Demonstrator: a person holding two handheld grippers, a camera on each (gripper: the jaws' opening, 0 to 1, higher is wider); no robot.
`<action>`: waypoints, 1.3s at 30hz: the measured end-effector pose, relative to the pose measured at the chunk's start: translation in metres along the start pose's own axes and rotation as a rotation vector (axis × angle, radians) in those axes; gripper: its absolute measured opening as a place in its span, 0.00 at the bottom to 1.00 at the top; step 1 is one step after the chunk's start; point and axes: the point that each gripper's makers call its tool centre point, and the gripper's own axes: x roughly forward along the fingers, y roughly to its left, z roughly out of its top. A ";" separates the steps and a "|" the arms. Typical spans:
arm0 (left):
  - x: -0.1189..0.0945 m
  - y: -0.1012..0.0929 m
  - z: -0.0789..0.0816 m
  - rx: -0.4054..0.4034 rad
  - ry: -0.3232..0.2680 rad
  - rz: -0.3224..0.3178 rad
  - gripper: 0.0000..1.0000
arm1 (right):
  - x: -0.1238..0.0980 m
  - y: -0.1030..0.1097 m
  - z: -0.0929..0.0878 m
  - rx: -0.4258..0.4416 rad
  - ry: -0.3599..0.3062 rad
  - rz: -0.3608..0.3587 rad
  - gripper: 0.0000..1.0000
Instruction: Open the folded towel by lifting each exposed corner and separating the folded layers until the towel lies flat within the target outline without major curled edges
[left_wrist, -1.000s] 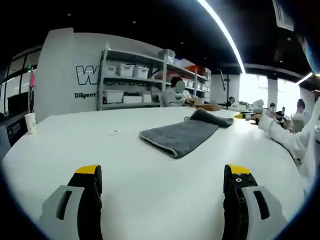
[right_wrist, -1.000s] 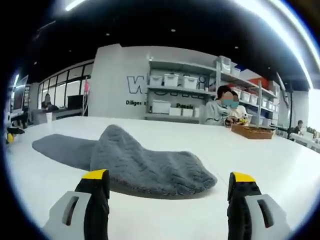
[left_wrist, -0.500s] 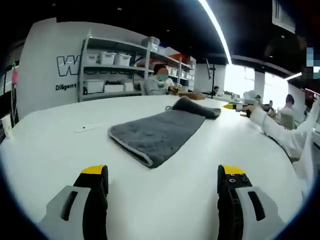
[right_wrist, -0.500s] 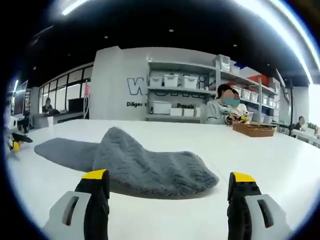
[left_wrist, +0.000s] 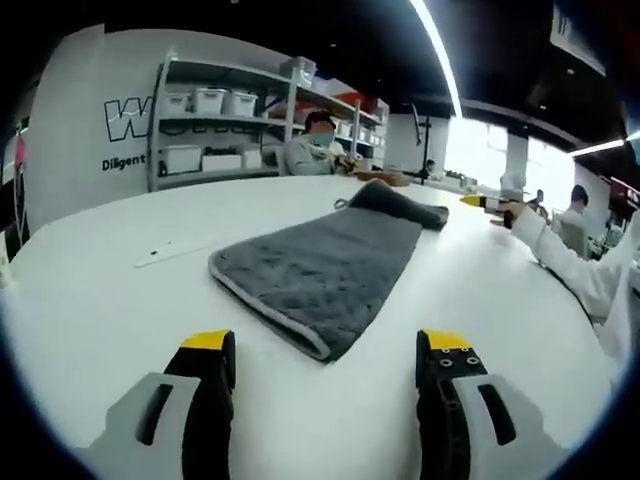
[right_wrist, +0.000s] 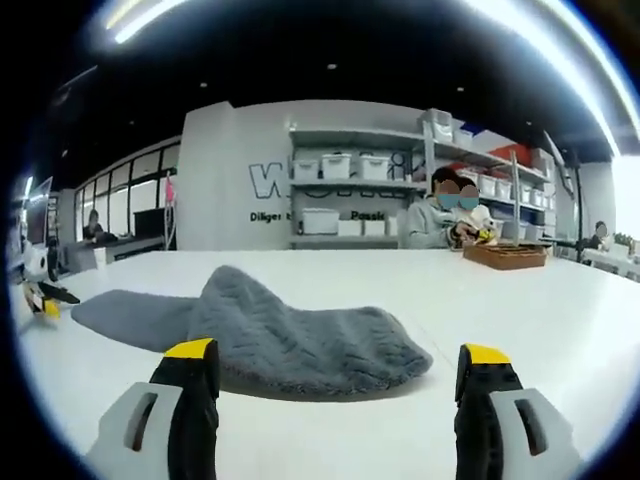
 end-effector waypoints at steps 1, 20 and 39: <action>0.000 0.000 0.001 0.003 -0.007 0.003 0.64 | -0.001 -0.001 0.000 0.008 -0.003 0.000 0.99; 0.005 -0.003 -0.003 0.100 0.042 0.000 0.10 | -0.002 0.000 0.002 0.030 -0.005 0.003 0.99; -0.016 0.030 -0.007 0.187 0.149 0.107 0.02 | -0.002 -0.001 -0.003 0.034 0.005 -0.002 0.99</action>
